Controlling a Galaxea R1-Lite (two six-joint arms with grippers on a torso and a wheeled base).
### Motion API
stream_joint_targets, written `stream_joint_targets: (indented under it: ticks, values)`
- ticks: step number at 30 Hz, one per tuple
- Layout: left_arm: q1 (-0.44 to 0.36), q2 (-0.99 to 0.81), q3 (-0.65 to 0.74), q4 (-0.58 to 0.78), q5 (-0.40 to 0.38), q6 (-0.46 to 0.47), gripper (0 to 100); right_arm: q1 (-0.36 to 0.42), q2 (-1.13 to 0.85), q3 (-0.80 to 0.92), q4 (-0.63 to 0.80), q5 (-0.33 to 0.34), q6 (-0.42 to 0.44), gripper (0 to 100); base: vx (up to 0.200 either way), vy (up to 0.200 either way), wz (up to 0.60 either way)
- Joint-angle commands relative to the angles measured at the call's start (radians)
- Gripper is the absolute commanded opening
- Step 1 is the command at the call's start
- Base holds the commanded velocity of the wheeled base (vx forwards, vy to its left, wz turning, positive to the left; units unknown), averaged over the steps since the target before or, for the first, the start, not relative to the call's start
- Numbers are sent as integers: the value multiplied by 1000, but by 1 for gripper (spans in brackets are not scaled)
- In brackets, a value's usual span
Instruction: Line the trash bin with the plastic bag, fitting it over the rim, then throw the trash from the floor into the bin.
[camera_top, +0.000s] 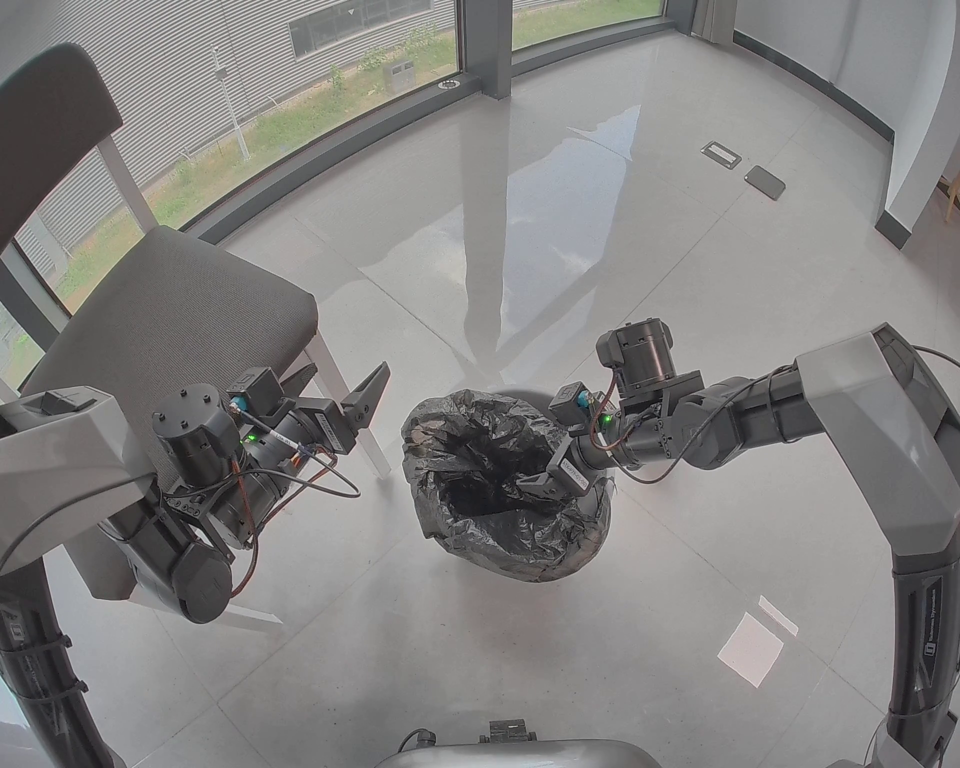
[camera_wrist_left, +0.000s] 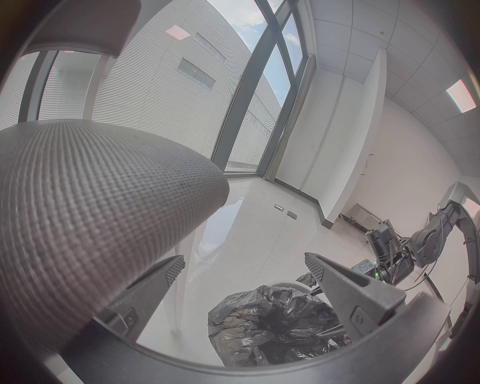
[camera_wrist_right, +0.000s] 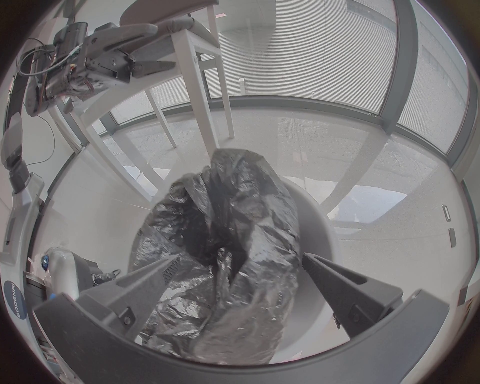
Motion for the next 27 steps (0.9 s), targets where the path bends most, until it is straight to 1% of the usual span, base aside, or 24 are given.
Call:
stream_joint_targets:
  ticks: [1, 3, 5, 14, 18, 19, 27]
  values:
    - [5, 5, 1, -3, 0, -2, 100, 0, 20, -10, 1, -10, -1, 0, 0, 0, 0]
    - [5, 8, 1, -3, 0, 0, 100, 0, 22, -12, 1, -47, -4, 0, 0, 0, 0]
    - [3, 11, 0, -4, 0, 0, 100, 2, 20, -12, 1, -59, -8, 0, 0, 0, 0]
    - [2, 6, 4, -12, 0, 0, 100, -1, -9, -19, 1, -64, -40, 0, 0, 0, 0]
    - [3, 2, 13, -12, 0, 0, 100, -21, -23, -47, 5, -63, -53, 0, 0, 0, 0]
    - [3, 2, 16, -13, 0, 0, 100, -43, -24, -81, 19, -63, -60, 0, 0, 0, 0]
    - [6, -8, 35, -13, 0, 0, 100, -101, 0, -203, 91, -63, -80, 0, 0, 0, 0]
